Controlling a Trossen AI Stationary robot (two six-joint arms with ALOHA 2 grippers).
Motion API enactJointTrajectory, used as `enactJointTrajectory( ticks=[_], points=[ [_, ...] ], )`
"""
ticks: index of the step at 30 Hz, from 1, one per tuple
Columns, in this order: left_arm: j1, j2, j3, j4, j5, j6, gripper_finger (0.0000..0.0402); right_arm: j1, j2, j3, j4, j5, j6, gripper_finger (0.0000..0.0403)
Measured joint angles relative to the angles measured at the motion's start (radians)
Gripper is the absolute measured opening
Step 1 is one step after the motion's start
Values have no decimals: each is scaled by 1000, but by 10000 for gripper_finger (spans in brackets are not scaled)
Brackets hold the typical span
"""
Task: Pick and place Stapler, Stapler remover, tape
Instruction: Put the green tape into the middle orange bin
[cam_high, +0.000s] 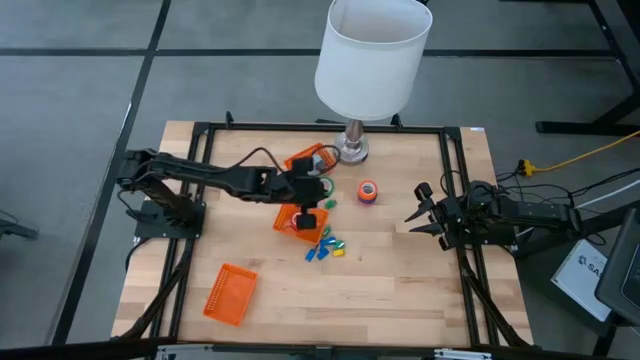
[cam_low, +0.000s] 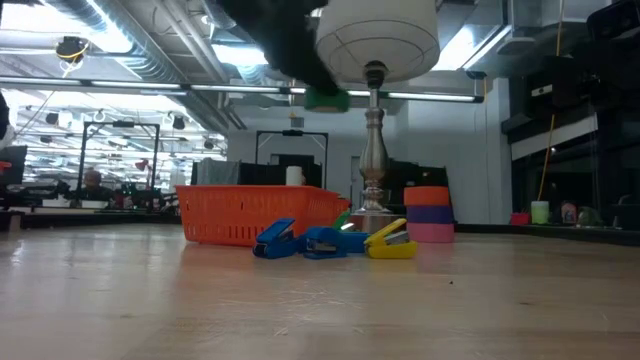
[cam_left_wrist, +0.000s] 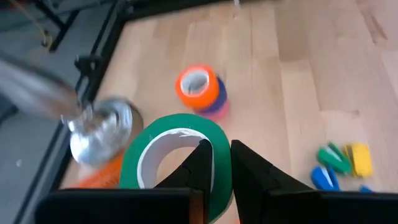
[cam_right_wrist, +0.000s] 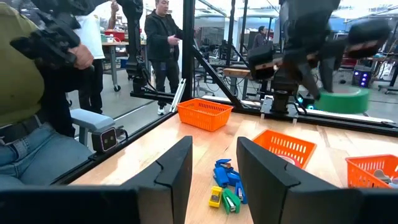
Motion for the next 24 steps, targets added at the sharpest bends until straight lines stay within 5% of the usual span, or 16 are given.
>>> enactJointTrajectory(
  ticks=[9, 24],
  points=[
    [-56, -67, -186, 47, -47, -174, 36, 0, 0, 0, 0, 0, 0, 129],
    [-168, -63, -267, 43, -31, -213, 38, 0, 0, 0, -1, 0, 0, 129]
  ],
)
